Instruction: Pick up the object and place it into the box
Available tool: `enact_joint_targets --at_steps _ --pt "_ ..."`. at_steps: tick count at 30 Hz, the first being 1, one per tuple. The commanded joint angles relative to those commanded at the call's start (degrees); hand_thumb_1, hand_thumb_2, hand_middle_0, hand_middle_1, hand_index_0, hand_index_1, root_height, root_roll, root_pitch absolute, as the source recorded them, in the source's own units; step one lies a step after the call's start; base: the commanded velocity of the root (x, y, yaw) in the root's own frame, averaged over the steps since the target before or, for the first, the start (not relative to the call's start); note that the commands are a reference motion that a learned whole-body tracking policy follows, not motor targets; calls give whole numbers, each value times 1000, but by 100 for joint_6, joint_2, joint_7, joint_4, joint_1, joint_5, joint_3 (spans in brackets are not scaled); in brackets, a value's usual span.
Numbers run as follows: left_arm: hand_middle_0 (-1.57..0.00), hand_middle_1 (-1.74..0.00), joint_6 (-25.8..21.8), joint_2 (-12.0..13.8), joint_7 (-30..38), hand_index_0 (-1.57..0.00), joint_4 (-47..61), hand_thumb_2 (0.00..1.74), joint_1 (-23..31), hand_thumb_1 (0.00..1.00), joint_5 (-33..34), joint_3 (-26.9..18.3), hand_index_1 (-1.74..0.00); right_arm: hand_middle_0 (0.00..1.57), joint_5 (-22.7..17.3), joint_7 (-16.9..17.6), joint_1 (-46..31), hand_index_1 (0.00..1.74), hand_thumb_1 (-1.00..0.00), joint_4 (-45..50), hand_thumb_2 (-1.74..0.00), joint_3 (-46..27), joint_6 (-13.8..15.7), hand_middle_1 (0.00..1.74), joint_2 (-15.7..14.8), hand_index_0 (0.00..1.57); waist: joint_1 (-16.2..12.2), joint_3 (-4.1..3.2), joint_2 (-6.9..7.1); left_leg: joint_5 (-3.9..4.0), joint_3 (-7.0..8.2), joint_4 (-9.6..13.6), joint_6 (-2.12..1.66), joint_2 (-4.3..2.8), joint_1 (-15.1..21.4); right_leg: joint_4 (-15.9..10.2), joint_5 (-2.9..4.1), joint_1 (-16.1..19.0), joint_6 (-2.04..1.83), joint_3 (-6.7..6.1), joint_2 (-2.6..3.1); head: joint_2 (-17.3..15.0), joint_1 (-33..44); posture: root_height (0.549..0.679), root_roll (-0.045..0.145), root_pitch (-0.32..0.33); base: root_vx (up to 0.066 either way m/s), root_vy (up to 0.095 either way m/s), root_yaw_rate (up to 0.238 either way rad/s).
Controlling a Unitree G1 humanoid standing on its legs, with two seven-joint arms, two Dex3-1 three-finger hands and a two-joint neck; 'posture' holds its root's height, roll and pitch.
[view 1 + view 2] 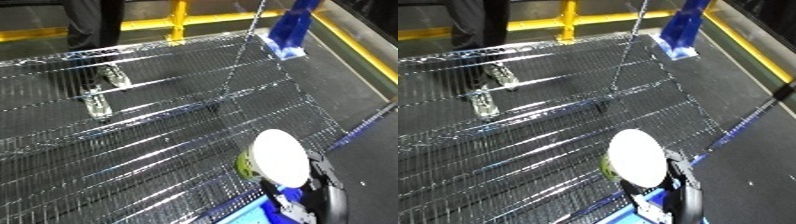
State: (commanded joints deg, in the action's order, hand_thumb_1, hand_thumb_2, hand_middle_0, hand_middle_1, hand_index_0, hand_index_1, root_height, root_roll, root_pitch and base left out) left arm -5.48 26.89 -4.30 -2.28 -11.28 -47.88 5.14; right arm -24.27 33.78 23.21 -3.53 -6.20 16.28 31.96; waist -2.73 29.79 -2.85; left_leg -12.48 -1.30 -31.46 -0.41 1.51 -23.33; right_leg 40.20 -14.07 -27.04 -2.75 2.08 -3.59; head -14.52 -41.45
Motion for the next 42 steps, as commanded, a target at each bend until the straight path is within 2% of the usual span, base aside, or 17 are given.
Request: enact_joint_targets --at_steps 6,10,17,22,31,42 --pt "-1570 -1740 -211 -192 81 -1570 -155 1740 51 1000 -92 65 -1740 1570 -182 15 -571 1740 -1000 -131 -1740 -361 26 1740 111 1570 -281 -10 -112 13 130 227 -32 -21 467 -231 37 340 -8 -161 -21 -785 -238 656 67 54 -27 144 -163" --pt "-1570 -1740 -370 -294 106 -1570 -302 1740 107 1000 -158 107 -1740 1570 -296 -79 -924 1740 -1000 -364 -1740 -536 60 1740 162 1570 -422 -75 -199 23 207 388 -55 -38 733 -346 20 538 -17 -250 -44 -1089 -389 658 71 39 29 136 -153" --pt "-1570 -1740 -437 -376 12 -1570 -449 1740 269 1000 -207 26 -1740 1570 -596 -226 -1504 1740 -1000 -570 -1740 -802 154 1740 130 1570 -601 -196 -288 14 343 591 -70 -37 1027 -563 46 737 -33 -309 -78 -1197 -566 662 77 31 6 77 -109" --pt "-1570 -1740 -478 -440 -76 -1570 -538 1740 306 1000 -221 -4 -1740 1570 -838 -449 -1783 1740 -1000 -852 -1740 -943 319 1740 51 1570 -724 -237 -333 5 417 675 -71 -27 1167 -641 61 805 -39 -352 -89 -1183 -596 663 80 26 -1 49 -74" --pt "-1570 -1740 -473 -484 -74 -1570 -560 1740 269 1000 -269 83 -1740 864 -1421 -1020 -1940 957 -550 -1380 -957 -953 535 957 -6 864 -805 -225 -380 42 456 790 -86 -11 1264 -760 109 849 -52 -380 -83 -1113 -579 664 82 24 -11 11 -35" --pt "-1570 -1740 -406 -478 -89 -1570 -573 1740 251 1000 -264 158 -1740 0 -1518 -1045 -1914 0 0 -1524 0 -855 580 0 -103 0 -746 -250 -366 85 400 845 -87 -3 1296 -766 92 909 -21 -323 -53 -1157 -643 665 83 21 5 -23 41"
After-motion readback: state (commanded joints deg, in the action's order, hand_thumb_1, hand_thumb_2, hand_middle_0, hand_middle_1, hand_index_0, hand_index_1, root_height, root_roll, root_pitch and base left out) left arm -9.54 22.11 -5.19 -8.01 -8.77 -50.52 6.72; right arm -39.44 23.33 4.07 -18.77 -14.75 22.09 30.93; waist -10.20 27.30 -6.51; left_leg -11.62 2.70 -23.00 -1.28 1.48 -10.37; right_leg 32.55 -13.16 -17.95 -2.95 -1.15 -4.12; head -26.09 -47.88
